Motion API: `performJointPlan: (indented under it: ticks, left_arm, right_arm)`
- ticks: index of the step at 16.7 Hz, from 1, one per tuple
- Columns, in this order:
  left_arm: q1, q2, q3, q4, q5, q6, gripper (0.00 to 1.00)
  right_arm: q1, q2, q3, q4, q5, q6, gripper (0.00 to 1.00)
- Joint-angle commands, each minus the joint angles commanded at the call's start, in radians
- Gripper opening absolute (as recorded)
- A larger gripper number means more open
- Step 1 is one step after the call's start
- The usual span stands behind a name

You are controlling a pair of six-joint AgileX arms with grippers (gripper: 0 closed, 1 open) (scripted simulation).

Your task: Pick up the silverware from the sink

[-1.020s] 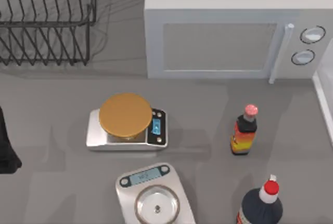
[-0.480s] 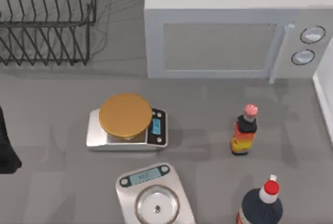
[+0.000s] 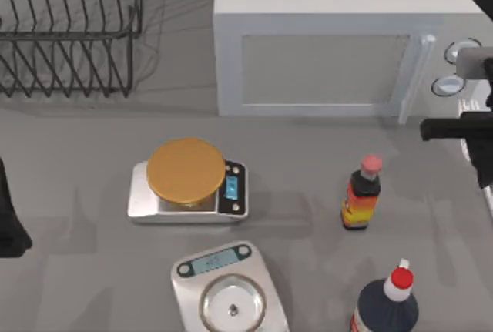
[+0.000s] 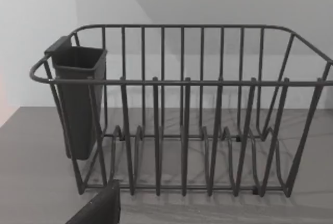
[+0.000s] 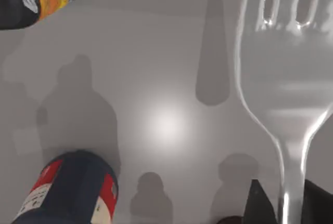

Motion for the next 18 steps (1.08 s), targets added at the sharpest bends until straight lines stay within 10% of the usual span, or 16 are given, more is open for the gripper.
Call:
performJointPlan:
  ticks: [18]
  left_arm:
    - [0.000,0.000,0.000,0.000,0.000,0.000,1.00]
  right_arm:
    - [0.021,0.069,-0.373,0.437,-0.005,0.015,0.00]
